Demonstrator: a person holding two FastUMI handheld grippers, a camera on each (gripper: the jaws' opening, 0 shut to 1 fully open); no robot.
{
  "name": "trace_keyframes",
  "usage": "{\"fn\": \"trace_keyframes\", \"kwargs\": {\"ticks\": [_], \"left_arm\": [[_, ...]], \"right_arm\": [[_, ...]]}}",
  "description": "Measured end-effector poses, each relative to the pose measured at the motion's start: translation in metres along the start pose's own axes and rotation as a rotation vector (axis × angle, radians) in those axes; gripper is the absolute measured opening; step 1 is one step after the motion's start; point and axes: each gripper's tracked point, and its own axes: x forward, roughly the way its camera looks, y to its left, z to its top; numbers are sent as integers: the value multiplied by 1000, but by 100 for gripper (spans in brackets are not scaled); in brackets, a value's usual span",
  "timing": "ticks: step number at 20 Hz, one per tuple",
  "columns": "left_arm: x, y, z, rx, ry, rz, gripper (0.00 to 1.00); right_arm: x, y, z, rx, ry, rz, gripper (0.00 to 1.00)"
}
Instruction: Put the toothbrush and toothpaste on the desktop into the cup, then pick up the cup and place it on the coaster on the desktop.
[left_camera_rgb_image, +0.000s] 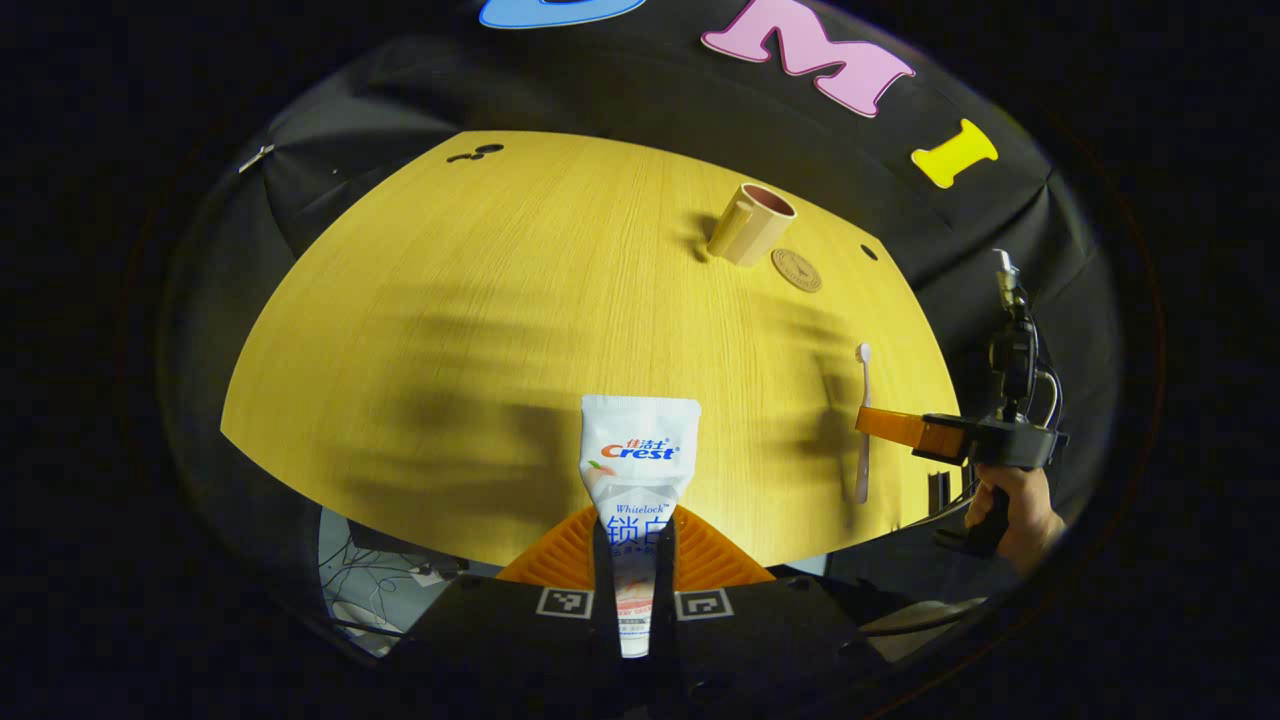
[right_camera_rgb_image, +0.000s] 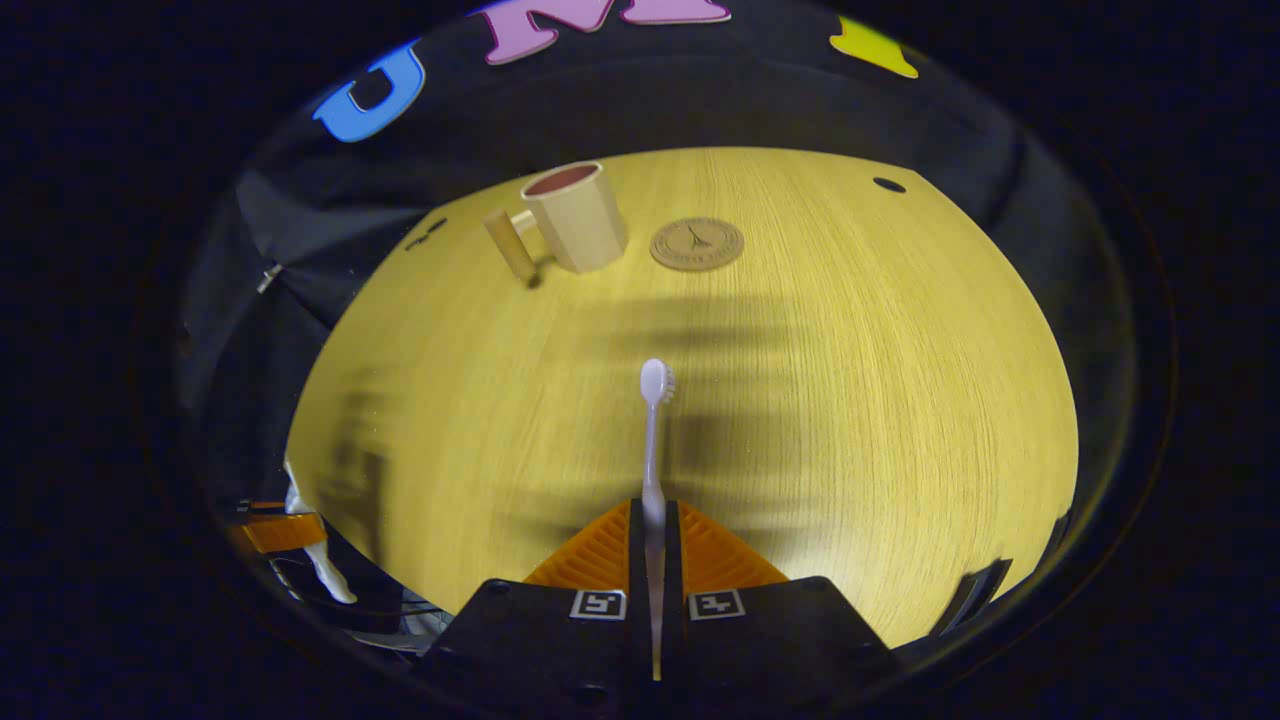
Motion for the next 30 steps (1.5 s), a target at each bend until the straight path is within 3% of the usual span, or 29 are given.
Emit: {"fn": "trace_keyframes", "kwargs": {"ticks": [5, 6, 7, 12, 17, 26, 30], "left_arm": [[-16, -28, 63, -12, -167, -3, 15], [-19, -35, 79, -16, -201, -7, 20], [-23, -43, 94, -20, -232, -14, 15], [-22, -88, 173, -9, -353, -68, 15], [-6, -134, 249, 69, -481, -120, 15], [46, -187, 356, 131, -706, -158, 14], [92, -189, 373, 132, -702, -122, 15]], "right_arm": [[-41, 16, 53, 50, -192, 142, 8], [-49, 17, 61, 61, -219, 167, 8], [-57, 18, 69, 73, -242, 192, 8], [-91, 14, 94, 145, -314, 290, 8], [-113, -1, 109, 233, -346, 362, 8], [-122, -59, 115, 275, -340, 354, 7], [-125, -86, 111, 284, -335, 331, 7]]}}
